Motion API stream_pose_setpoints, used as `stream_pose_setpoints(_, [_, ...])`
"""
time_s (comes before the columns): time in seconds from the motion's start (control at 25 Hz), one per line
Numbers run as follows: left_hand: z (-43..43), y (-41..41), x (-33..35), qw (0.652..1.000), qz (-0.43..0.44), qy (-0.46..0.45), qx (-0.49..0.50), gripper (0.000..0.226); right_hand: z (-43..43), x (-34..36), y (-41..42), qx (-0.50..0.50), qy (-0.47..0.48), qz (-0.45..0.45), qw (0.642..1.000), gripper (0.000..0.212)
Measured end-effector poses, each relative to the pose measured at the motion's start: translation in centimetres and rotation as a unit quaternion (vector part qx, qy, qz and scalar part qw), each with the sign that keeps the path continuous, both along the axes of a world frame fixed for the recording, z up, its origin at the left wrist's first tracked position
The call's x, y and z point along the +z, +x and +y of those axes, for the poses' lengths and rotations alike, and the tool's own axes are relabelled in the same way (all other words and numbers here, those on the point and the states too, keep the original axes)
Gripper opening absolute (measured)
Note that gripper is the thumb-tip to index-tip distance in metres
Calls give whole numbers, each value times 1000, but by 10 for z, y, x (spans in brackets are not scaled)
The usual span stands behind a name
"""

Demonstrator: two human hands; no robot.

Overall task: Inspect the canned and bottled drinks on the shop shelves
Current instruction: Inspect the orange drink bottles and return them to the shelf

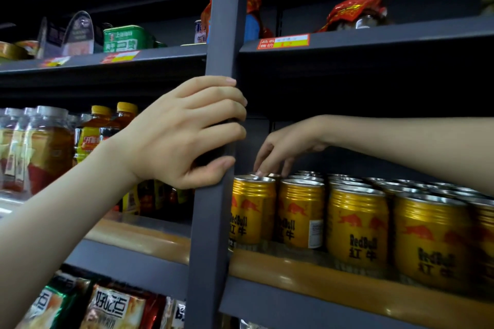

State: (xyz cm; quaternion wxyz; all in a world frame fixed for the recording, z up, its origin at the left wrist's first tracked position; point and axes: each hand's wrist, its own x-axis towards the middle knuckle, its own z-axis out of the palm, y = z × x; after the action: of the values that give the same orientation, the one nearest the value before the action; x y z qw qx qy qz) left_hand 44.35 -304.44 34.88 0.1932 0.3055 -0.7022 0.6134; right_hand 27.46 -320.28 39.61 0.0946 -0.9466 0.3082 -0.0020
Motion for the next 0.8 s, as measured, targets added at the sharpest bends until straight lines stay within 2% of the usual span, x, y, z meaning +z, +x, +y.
stream_pose_setpoints(0.12, [6, -4, 0, 1000, -10, 8, 13, 36, 8, -7, -5, -6, -3, -16, 1000, 40])
stream_pose_setpoints(0.16, [9, -8, -3, 1000, -10, 7, 8, 35, 14, -8, -8, -4, -25, -21, 999, 42])
stream_pose_setpoints(0.24, [12, -16, -12, 999, 41, -11, -20, 32, 30, -6, -16, 5, -128, -42, 991, 45])
stream_pose_setpoints(0.32, [12, -21, -29, 990, 124, -35, -61, 32, 54, -5, -30, 9, -222, -90, 971, 40])
stream_pose_setpoints(0.48, [18, -13, -69, 966, 240, -29, -93, 40, 108, -29, -49, 24, -262, -251, 931, 30])
stream_pose_setpoints(0.6, [27, 12, -90, 956, 282, -34, -70, 44, 150, -62, -49, 43, -358, -338, 869, 42])
stream_pose_setpoints(0.68, [39, 45, -103, 947, 315, -47, -47, 47, 181, -83, -27, 73, -437, -355, 823, 47])
stream_pose_setpoints(0.72, [44, 66, -108, 942, 329, -54, -35, 48, 193, -92, -10, 80, -451, -358, 814, 51])
stream_pose_setpoints(0.8, [48, 116, -116, 936, 347, -58, -10, 49, 210, -110, 35, 64, -429, -353, 829, 58])
